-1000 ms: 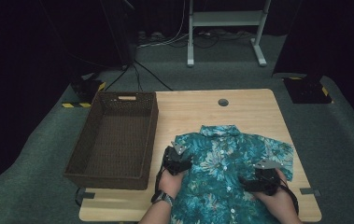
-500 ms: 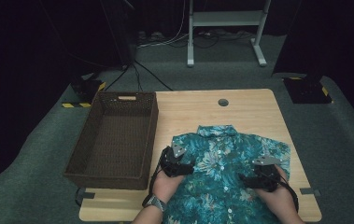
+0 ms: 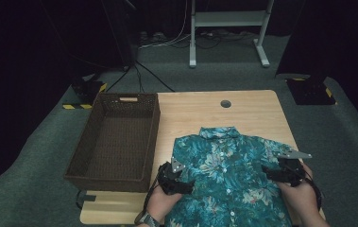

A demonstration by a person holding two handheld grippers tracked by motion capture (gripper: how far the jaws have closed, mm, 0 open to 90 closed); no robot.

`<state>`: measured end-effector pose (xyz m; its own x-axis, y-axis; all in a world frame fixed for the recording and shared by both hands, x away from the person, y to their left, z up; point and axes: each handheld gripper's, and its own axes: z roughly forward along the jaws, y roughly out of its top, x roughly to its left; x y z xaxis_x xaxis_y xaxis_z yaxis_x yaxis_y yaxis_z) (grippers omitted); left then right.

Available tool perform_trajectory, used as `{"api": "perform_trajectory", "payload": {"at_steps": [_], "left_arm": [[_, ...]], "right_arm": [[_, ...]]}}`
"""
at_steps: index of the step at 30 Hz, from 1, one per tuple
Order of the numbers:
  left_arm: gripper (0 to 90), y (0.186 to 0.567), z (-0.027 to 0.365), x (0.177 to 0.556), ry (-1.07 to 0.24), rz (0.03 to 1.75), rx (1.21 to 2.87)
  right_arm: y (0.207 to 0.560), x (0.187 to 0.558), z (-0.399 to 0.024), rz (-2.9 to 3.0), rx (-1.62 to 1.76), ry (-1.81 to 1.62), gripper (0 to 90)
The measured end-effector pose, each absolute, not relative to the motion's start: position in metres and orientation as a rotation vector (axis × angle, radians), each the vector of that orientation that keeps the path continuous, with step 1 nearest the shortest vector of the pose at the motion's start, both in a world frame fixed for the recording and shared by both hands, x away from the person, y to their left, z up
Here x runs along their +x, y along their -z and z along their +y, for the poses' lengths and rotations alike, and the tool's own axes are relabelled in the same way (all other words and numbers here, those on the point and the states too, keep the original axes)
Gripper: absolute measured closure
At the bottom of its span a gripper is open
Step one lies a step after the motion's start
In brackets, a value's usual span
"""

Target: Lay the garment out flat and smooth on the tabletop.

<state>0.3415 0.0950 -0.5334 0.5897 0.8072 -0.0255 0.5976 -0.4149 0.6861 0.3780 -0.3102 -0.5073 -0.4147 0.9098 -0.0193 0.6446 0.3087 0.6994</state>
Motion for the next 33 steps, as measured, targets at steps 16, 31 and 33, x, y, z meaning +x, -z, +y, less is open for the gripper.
{"api": "perform_trajectory", "payload": {"at_steps": [16, 31, 33], "left_arm": [[0.6, 0.545, 0.097, 0.333, -0.468, 1.068, 2.148], [0.2, 0.545, 0.097, 0.332, -0.468, 1.071, 2.143], [0.2, 0.545, 0.097, 0.332, -0.467, 1.070, 2.144]], "right_arm": [[0.514, 0.417, -0.360, 2.086, 1.541, -0.786, 44.0], [0.522, 0.427, -0.382, 2.021, 1.648, -0.757, 61.8], [0.522, 0.426, -0.380, 2.021, 1.637, -0.743, 70.8]]}}
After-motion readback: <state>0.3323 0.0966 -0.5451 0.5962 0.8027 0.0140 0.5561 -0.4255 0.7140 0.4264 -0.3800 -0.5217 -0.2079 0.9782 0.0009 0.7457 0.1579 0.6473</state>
